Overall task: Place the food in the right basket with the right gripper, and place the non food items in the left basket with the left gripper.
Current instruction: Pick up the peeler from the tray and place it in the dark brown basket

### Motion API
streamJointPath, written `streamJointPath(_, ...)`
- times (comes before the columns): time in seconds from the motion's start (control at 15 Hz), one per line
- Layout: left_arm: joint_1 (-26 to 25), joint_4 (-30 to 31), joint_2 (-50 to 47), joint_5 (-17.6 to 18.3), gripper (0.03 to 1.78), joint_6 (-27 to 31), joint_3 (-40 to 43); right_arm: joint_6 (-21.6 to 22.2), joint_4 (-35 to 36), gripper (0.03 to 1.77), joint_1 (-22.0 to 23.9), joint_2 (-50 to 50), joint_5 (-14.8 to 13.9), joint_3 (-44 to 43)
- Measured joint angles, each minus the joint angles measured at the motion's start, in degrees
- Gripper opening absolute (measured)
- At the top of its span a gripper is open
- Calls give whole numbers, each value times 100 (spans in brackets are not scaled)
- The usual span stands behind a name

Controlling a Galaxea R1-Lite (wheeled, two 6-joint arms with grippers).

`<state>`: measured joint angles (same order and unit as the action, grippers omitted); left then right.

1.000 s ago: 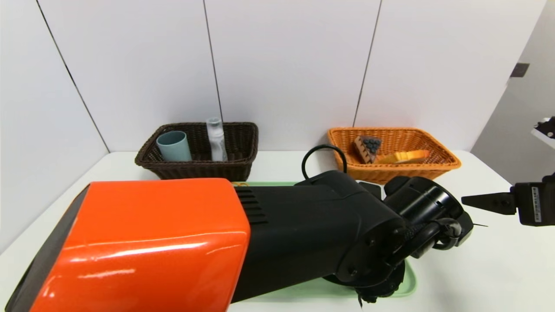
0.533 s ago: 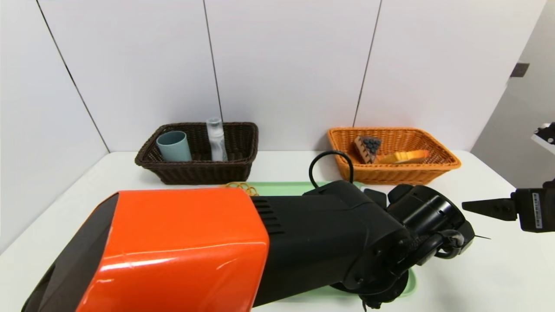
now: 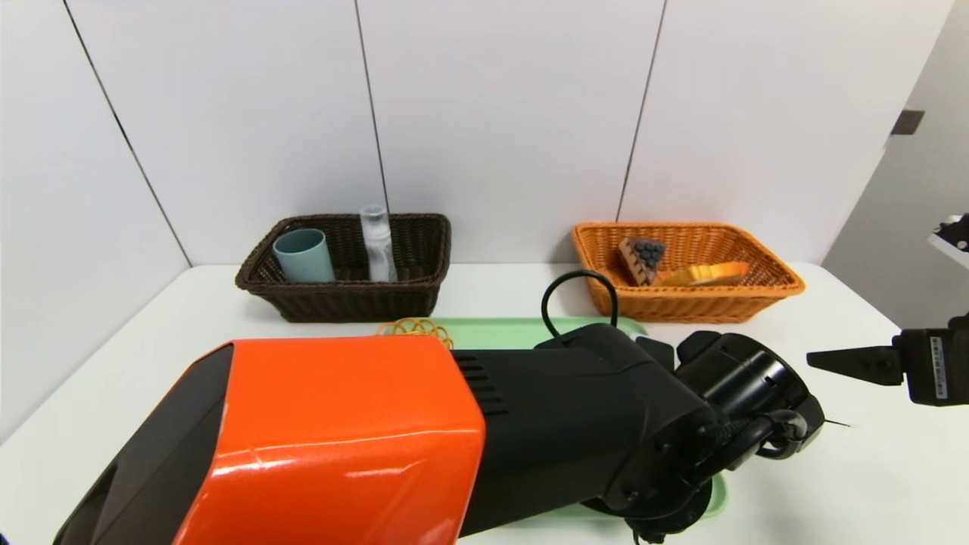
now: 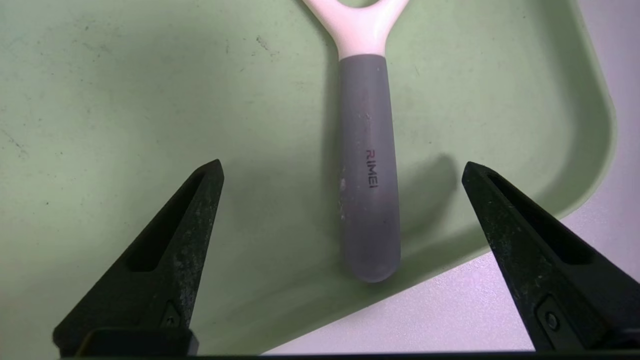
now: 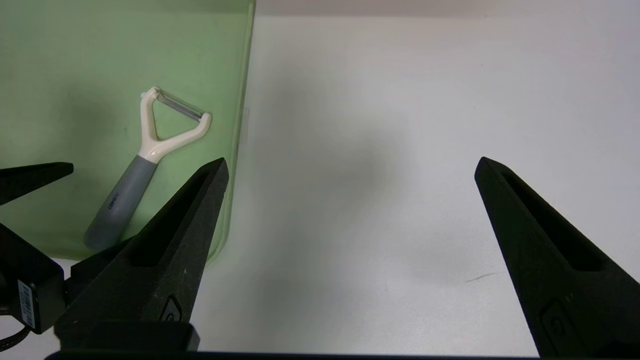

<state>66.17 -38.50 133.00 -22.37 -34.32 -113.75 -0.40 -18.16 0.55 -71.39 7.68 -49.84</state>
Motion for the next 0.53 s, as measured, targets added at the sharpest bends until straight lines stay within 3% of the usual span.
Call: streamJointPath(0.53,1,-11,24,-4,169,-7,2,-9,-2,170,-11,89,6,4)
